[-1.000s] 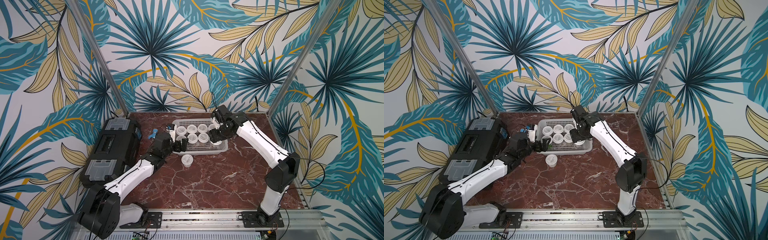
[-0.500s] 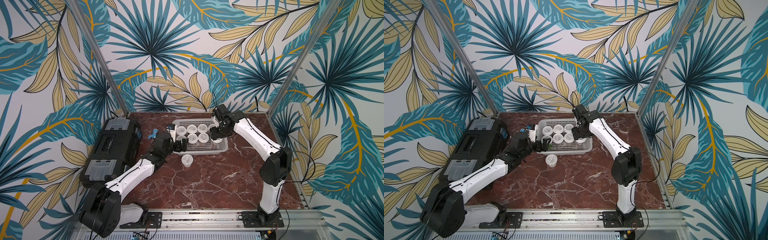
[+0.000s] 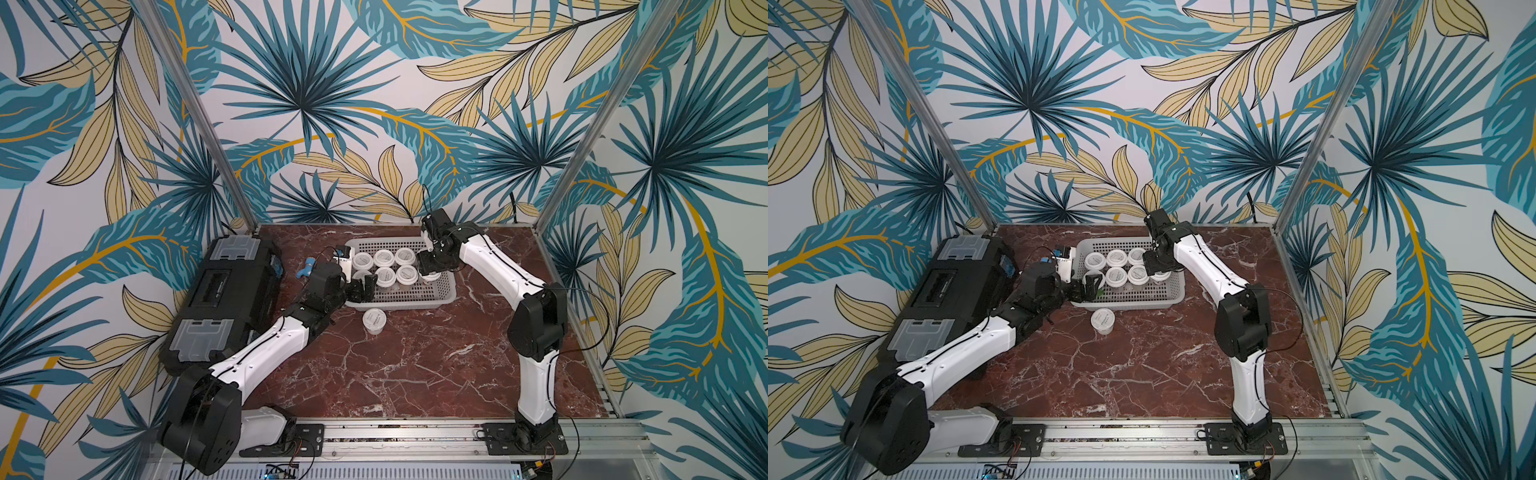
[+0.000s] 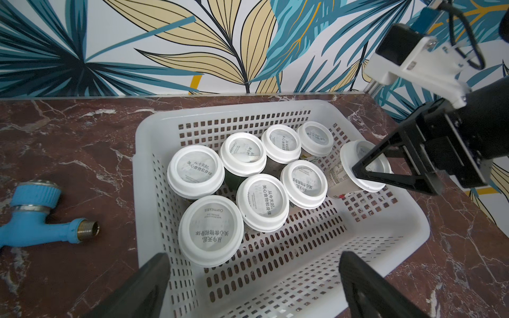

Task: Put the yogurt in the basket
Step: Place the yogurt in the basket.

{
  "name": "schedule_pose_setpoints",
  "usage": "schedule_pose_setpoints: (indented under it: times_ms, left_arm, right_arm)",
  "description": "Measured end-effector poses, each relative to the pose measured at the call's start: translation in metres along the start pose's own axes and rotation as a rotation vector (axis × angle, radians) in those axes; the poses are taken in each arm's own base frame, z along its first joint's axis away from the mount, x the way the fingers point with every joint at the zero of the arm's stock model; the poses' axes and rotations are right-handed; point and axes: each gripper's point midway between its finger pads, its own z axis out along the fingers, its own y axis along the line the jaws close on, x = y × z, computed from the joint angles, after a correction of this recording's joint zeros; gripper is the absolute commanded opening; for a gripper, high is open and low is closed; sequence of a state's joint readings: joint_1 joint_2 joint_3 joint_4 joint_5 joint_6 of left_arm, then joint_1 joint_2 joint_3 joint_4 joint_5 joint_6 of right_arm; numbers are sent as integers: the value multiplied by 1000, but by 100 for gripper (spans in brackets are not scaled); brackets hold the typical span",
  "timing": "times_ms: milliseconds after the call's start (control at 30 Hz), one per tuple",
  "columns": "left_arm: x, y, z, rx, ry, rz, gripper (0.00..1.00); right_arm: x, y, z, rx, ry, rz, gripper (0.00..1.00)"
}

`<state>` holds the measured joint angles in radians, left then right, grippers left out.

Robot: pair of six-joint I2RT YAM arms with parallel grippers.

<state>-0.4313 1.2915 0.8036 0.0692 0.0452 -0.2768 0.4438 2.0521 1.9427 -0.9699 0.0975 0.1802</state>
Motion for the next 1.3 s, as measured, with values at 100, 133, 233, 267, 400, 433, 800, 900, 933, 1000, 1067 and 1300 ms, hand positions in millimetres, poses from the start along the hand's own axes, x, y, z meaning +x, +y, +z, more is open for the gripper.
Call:
schedule_pose_setpoints:
  times_ms: [100, 133, 233, 267, 400, 433, 800, 900, 933, 1000, 1067, 1300]
  left_arm:
    - [0, 0, 0, 0, 0, 0, 100]
    - [0, 0, 0, 0, 0, 0, 100]
    - [0, 0, 0, 0, 0, 0, 100]
    - [0, 0, 0, 0, 0, 0, 100]
    - [0, 0, 0, 0, 0, 0, 100]
    - [0, 0, 0, 0, 0, 0, 100]
    - [0, 0, 0, 0, 0, 0, 100]
    - [0, 0, 0, 0, 0, 0, 100]
    - [0, 0, 0, 0, 0, 0, 100]
    - [0, 0, 0, 0, 0, 0, 100]
    - [0, 0, 0, 0, 0, 0, 100]
    - [0, 0, 0, 0, 1, 0, 100]
  right_arm:
    - [-3, -2, 1, 0, -12, 6, 69]
    - [-4, -2, 1, -1, -16, 7, 69]
    - [-4, -2, 4, -1, -16, 7, 69]
    - [-4, -2, 6, 0, -13, 7, 69]
    - [1, -3, 15, 5, 8, 5, 69]
    - [2, -3, 17, 6, 13, 5, 69]
    - [5, -7, 23, 31, 23, 5, 70]
    - [7, -8, 29, 38, 34, 4, 70]
    - [7, -9, 32, 41, 39, 4, 70]
    - [9, -9, 35, 44, 46, 3, 70]
    - [9, -9, 36, 44, 49, 4, 70]
    - [10, -9, 42, 45, 57, 4, 83]
